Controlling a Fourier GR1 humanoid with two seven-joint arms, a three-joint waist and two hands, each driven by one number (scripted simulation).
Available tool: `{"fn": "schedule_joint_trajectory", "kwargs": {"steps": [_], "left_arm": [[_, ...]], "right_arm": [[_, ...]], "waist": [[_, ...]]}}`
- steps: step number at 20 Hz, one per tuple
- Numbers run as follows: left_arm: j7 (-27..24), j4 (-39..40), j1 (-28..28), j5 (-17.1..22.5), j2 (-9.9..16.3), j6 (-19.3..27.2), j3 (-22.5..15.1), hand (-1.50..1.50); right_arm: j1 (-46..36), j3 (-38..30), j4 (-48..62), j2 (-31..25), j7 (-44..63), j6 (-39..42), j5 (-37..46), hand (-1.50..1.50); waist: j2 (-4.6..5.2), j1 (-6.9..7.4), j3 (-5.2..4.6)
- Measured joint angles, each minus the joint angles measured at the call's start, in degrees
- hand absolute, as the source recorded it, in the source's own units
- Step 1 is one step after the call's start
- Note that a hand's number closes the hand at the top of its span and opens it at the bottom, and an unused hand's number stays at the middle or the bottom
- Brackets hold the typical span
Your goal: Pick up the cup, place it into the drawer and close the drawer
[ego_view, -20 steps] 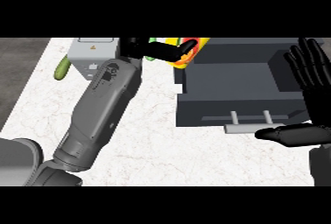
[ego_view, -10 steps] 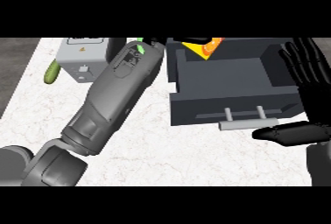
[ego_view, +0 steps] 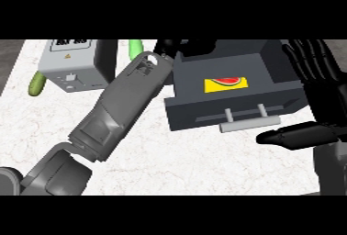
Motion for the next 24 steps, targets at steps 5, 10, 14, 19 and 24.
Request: {"fn": "schedule_joint_trajectory", "kwargs": {"steps": [5,10,14,19,24], "left_arm": [[-0.67,0.68,1.96,1.58,0.0,-0.82,-3.69,-1.5],[-3.93,-0.94,4.2,5.84,0.0,-1.05,-3.57,-1.5],[-7.69,-3.32,5.31,10.07,0.01,-2.66,-2.5,-1.5],[-11.73,-5.36,4.7,15.12,0.0,-1.88,-0.68,-1.5],[-14.26,-5.19,4.38,17.96,0.01,0.28,-0.09,-1.5]], "right_arm": [[-1.91,0.54,0.69,-0.26,0.23,1.13,-0.87,-1.5],[-3.23,2.86,1.49,0.7,0.31,4.33,-3.9,1.5],[-4.24,6.01,1.65,0.7,0.89,9.95,-8.19,1.5],[-3.2,10.84,2.15,-2.17,3.69,17.92,-10.85,1.5],[-0.38,14.82,0.72,-8.24,7.0,23.66,-6.5,-1.5]], "waist": [[0.54,-2.12,0.01],[1.12,-3.61,-0.05],[1.16,-3.81,-0.1],[0.5,-2.6,-0.14],[-0.4,-0.12,-0.13]]}}
